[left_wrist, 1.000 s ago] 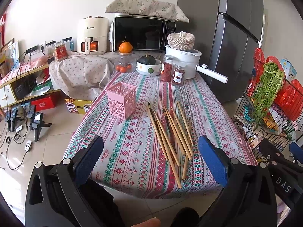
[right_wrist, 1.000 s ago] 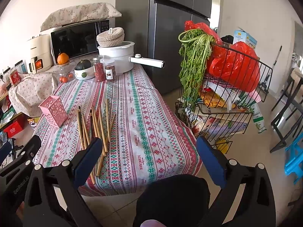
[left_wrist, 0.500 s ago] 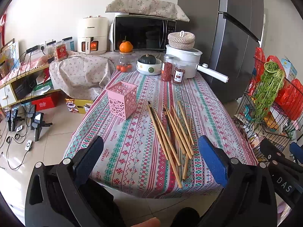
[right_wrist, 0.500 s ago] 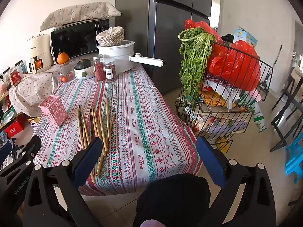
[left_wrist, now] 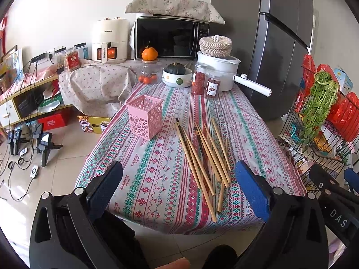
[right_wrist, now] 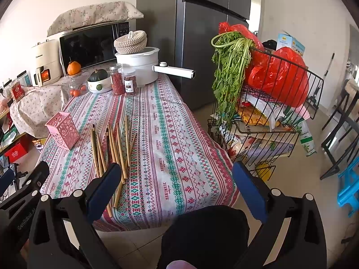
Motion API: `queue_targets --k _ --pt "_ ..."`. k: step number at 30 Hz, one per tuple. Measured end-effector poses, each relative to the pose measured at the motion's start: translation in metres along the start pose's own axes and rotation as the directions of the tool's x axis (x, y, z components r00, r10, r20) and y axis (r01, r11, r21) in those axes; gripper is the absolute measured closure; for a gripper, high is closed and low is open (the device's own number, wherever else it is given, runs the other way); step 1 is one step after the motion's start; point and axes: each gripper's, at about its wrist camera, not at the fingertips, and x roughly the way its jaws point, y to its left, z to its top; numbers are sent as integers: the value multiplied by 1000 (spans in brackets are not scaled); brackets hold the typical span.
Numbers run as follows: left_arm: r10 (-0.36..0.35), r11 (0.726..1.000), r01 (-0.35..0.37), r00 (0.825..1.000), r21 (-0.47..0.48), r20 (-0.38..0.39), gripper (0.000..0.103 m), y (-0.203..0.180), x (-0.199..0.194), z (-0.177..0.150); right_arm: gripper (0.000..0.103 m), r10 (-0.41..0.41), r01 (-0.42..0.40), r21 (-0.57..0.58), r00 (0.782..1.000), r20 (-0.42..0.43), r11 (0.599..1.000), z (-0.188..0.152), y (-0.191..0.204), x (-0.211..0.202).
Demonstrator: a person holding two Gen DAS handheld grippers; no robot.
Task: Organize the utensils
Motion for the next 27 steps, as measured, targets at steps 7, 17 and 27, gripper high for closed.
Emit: queue_targets --k 7,17,27 --pt "3 1000 -3 1000 -5 -5 7 2 -1 -3 7 -3 3 0 1000 -2 1000 0 -1 0" --pt "5 1000 -5 1000 -3 -9 7 3 0 -3 7 -4 4 1 1000 -8 1000 0 -1 2" --pt "12 1000 -12 999 -5 -33 7 3 6 -5 7 -4 4 1 1000 -16 1000 -2 -1 5"
